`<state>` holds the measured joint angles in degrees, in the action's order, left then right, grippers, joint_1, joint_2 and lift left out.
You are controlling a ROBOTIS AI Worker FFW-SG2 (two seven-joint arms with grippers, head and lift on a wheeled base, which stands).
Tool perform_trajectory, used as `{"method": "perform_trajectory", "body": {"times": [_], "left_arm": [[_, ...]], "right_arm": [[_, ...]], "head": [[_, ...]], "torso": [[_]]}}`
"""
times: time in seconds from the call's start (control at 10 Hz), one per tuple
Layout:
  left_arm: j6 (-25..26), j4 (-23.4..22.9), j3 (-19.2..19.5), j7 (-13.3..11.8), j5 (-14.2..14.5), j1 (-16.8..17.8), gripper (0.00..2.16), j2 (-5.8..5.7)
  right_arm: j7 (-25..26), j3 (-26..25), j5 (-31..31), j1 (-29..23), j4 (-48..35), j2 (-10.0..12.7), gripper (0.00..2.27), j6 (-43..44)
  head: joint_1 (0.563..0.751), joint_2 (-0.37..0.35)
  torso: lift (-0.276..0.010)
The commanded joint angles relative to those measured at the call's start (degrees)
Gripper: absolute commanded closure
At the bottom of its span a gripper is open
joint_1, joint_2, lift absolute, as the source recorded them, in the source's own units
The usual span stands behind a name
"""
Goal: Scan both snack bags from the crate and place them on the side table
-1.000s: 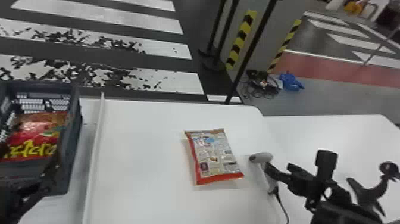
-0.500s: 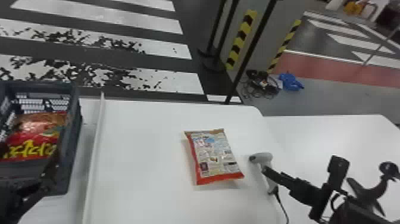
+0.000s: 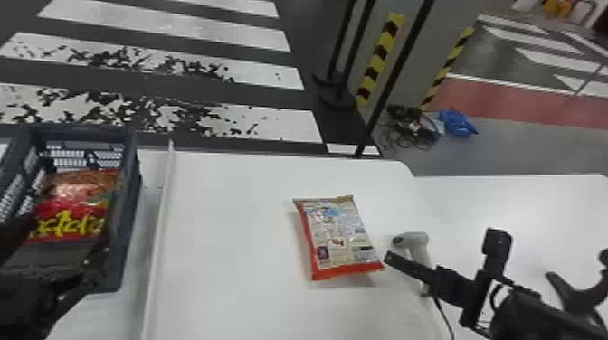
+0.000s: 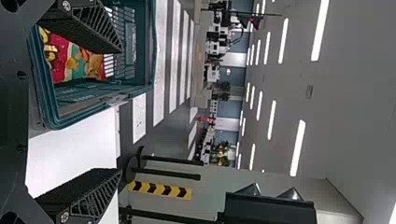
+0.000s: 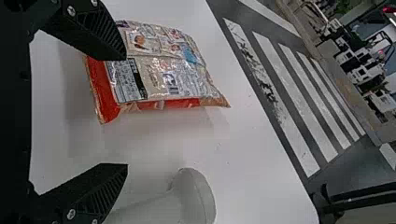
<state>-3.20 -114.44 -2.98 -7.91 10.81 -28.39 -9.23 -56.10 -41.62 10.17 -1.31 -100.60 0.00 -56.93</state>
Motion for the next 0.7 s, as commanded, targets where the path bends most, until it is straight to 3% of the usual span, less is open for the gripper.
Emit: {"method": "perform_trajectory", "body": {"times": [0.0,0.6], "left_arm": [[0.0,0.0,0.0,0.0,0.1,0.0,0.09,-0.09],[0.2,0.1,-0.1,0.0,0.4,0.0,0.09,-0.44]], "right_arm": [[0.0,1.6,1.8,1.3,2.4,0.1,0.12,0.0],[0.0,3.3,6.4,5.3,11.0,0.1,0.12,6.2]], "head": [[0.695,-0.296],[0.695,-0.256]], "torso": [[-0.098],[-0.098]]}}
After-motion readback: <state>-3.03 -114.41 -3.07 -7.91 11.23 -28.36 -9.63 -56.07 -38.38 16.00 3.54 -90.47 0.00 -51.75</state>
